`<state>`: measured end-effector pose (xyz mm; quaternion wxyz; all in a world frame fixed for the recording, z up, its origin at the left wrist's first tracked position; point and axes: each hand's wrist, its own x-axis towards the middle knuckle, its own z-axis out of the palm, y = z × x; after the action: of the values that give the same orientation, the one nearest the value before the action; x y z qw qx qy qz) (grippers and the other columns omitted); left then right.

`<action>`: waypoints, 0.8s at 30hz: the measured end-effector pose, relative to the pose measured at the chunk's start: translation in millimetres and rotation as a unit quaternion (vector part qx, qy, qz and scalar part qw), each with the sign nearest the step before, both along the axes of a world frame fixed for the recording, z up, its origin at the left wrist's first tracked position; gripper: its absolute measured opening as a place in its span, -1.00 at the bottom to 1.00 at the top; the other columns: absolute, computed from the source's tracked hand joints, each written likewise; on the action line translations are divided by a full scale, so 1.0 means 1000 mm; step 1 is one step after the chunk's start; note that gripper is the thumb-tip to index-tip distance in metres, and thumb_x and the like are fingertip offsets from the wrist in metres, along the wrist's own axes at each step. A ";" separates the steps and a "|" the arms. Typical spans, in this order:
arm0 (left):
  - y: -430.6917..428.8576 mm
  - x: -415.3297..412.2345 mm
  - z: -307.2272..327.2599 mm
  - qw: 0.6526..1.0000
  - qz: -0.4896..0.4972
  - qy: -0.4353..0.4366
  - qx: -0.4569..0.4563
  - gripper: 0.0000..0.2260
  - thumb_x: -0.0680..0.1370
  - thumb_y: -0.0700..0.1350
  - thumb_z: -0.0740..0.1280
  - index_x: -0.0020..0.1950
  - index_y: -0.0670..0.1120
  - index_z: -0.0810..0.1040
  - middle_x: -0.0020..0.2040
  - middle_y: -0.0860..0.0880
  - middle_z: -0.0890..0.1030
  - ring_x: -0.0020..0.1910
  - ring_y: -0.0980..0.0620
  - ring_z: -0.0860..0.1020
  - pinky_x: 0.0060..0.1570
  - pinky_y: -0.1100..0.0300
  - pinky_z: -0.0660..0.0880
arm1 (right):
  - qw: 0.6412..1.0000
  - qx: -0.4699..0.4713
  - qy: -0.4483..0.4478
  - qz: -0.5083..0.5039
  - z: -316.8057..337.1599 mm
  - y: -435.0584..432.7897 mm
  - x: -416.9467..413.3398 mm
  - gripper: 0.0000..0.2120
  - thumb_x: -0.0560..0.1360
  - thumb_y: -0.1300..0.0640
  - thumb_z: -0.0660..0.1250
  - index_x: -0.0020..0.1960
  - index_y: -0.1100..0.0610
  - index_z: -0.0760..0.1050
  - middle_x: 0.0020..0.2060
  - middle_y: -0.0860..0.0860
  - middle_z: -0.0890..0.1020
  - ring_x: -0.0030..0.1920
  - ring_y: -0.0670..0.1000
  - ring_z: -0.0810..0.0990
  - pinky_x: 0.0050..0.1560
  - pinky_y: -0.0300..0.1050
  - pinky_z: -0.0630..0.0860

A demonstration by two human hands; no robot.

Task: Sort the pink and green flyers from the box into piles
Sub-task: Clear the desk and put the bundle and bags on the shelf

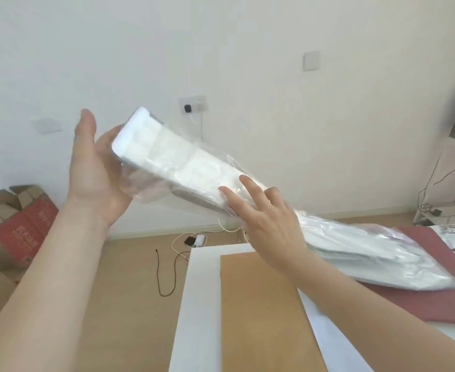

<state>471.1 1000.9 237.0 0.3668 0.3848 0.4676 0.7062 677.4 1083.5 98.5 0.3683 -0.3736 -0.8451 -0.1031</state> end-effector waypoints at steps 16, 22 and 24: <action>-0.072 -0.076 -0.241 0.763 -0.010 0.548 -0.343 -0.51 0.58 0.08 0.24 0.48 0.02 0.23 0.48 0.06 0.22 0.45 0.05 0.20 0.25 0.18 0.21 | 0.870 -0.411 -0.263 0.063 -0.120 -0.079 -0.015 -0.19 0.33 -0.54 0.07 0.49 -0.35 -0.11 0.55 -0.16 -0.08 0.53 -0.09 -0.17 0.46 0.12 -0.11; -0.053 -0.044 -0.291 0.683 -0.012 0.587 -0.435 -0.46 0.57 0.21 0.16 0.44 -0.08 0.26 0.37 -0.08 0.39 0.34 -0.13 0.27 0.22 0.07 0.31 | 0.860 -0.394 -0.210 -0.245 -0.136 -0.052 0.040 -0.44 0.59 -0.25 -0.04 0.53 -0.21 -0.11 0.55 0.00 0.04 0.55 0.10 -0.10 0.45 0.24 -0.02; -0.050 -0.042 -0.296 0.690 0.025 0.583 -0.428 -0.54 0.59 0.08 0.19 0.43 -0.10 0.30 0.30 -0.13 0.45 0.26 -0.16 0.35 0.17 0.06 0.32 | 0.843 -0.432 -0.195 -0.254 -0.142 -0.049 0.050 -0.44 0.60 -0.21 -0.02 0.54 -0.20 -0.12 0.56 -0.02 0.03 0.54 0.13 -0.07 0.45 0.23 0.00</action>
<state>429.3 950.5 -59.5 0.1277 0.5082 0.8487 0.0723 727.4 1034.1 -43.9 -0.0421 -0.6685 -0.7340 0.1121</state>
